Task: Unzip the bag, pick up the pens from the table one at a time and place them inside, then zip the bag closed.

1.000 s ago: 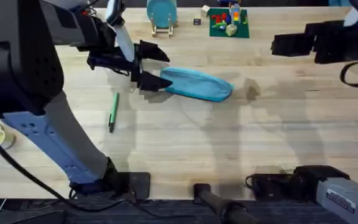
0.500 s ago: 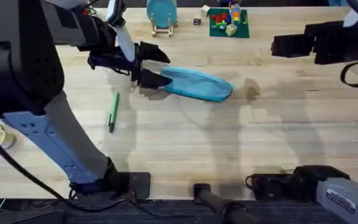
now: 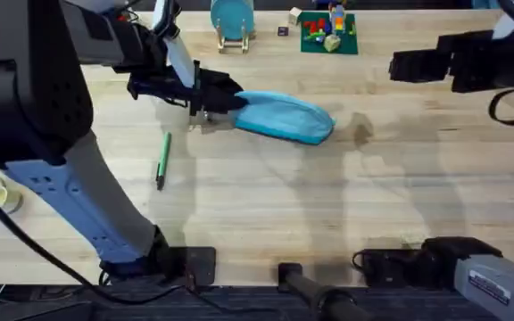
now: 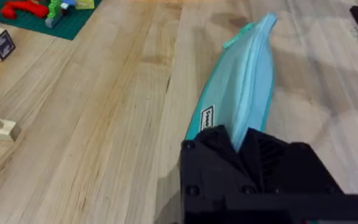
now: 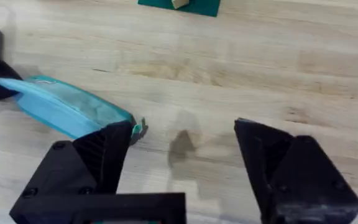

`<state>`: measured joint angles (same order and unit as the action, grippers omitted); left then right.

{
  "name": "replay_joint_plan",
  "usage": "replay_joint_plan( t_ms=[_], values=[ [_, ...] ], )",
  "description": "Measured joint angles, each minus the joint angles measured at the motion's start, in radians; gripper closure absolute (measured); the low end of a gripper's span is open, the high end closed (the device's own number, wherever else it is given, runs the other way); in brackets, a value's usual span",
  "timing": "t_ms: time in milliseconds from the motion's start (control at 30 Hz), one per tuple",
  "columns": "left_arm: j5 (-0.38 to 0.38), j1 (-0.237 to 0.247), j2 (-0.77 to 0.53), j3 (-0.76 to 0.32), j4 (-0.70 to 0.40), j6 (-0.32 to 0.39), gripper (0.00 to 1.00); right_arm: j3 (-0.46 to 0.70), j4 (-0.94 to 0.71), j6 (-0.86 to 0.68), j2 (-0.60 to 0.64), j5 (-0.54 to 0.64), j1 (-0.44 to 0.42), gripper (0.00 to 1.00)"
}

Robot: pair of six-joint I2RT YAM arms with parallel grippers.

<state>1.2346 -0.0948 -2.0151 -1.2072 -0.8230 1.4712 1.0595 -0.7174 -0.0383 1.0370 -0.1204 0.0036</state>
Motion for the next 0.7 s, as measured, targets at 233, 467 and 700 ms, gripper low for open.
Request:
replay_joint_plan(
  t_ms=[233, 467, 700],
  values=[
    [0.0, 0.0, 0.0, 0.0, 0.0, 0.0, 0.956, 0.0, 0.0, 0.0, 0.0, 0.0, 0.0, 0.004],
    [0.0, 0.0, 0.0, 0.0, 0.001, 0.0, 0.957, 0.0, 0.0, 0.0, 0.0, 0.0, 0.0, 0.004],
    [-0.001, 0.0, 0.0, 0.0, 0.001, 0.0, 0.957, 0.0, -0.02, -0.074, 0.0, 0.0, 0.0, 0.004]
  ],
)
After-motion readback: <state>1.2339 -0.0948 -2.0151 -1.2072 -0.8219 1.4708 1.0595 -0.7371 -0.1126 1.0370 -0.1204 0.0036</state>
